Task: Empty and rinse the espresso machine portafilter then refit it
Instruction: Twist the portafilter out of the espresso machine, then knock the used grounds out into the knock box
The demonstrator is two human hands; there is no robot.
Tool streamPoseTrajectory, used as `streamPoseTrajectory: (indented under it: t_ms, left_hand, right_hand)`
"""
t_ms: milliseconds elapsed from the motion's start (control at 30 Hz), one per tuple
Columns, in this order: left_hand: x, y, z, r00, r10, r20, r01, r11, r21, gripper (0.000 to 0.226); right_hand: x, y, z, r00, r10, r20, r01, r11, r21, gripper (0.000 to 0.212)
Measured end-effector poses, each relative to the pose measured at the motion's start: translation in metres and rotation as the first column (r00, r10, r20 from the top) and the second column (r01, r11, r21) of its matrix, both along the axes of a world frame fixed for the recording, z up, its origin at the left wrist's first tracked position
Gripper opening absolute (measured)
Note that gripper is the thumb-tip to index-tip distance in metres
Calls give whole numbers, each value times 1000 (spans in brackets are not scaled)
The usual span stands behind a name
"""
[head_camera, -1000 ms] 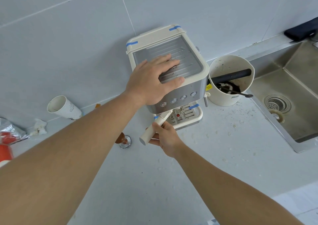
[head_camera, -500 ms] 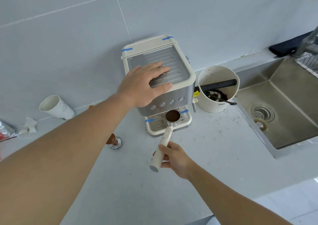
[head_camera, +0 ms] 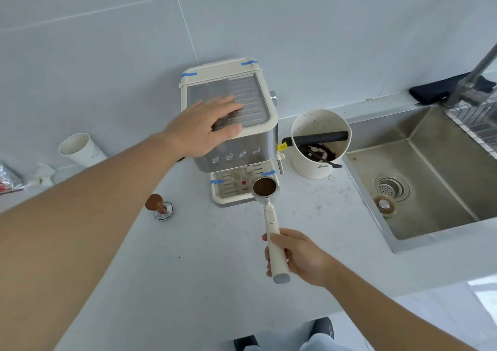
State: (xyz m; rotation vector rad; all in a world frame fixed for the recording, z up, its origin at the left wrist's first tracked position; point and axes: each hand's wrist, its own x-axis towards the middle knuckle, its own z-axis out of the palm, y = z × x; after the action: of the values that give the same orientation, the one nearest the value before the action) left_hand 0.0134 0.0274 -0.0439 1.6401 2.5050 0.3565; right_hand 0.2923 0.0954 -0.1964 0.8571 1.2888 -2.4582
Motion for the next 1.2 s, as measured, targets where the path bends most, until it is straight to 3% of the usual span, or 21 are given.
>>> streamPoseTrajectory:
  t_ms: [433, 900, 1200]
  left_hand:
    - [20, 24, 0, 989, 151, -5, -151, 989, -3, 61]
    - [36, 72, 1, 957, 288, 24, -288, 956, 50, 49]
    - [40, 76, 0, 948, 318, 1, -315, 938, 147, 42]
  right_hand:
    - [51, 63, 46, 995, 26, -98, -25, 1000, 11, 43]
    - [56, 133, 84, 973, -173, -152, 166, 985, -56, 52]
    - [34, 173, 90, 939, -279, -200, 272, 960, -62, 39]
